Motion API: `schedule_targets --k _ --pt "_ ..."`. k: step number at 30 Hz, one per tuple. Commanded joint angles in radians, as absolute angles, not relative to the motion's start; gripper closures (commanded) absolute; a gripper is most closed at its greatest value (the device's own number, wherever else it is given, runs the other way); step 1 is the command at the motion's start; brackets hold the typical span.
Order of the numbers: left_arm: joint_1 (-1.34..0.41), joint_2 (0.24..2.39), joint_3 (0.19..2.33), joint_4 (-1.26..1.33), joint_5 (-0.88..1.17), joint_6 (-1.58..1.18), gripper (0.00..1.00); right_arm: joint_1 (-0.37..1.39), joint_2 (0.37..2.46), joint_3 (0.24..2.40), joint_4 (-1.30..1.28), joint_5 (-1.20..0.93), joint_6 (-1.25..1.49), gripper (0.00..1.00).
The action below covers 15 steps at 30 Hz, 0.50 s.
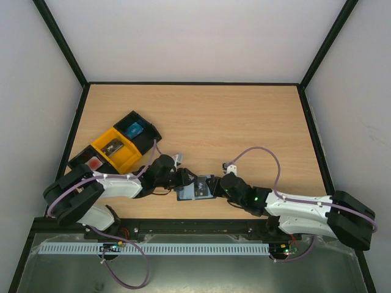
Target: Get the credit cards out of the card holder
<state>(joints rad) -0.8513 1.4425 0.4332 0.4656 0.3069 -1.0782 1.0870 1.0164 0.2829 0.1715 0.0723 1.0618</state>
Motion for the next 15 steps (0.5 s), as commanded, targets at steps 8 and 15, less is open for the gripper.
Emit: schedule_targets --k 8,15 --pt "-0.835 1.529 0.392 0.537 0.309 -1.053 0.58 1.073 1.173 0.281 0.278 0.043 1.052 0.83" --pt "-0.835 1.578 0.386 0.593 0.344 -1.065 0.58 1.071 1.237 0.250 0.306 0.020 1.059 0.83"
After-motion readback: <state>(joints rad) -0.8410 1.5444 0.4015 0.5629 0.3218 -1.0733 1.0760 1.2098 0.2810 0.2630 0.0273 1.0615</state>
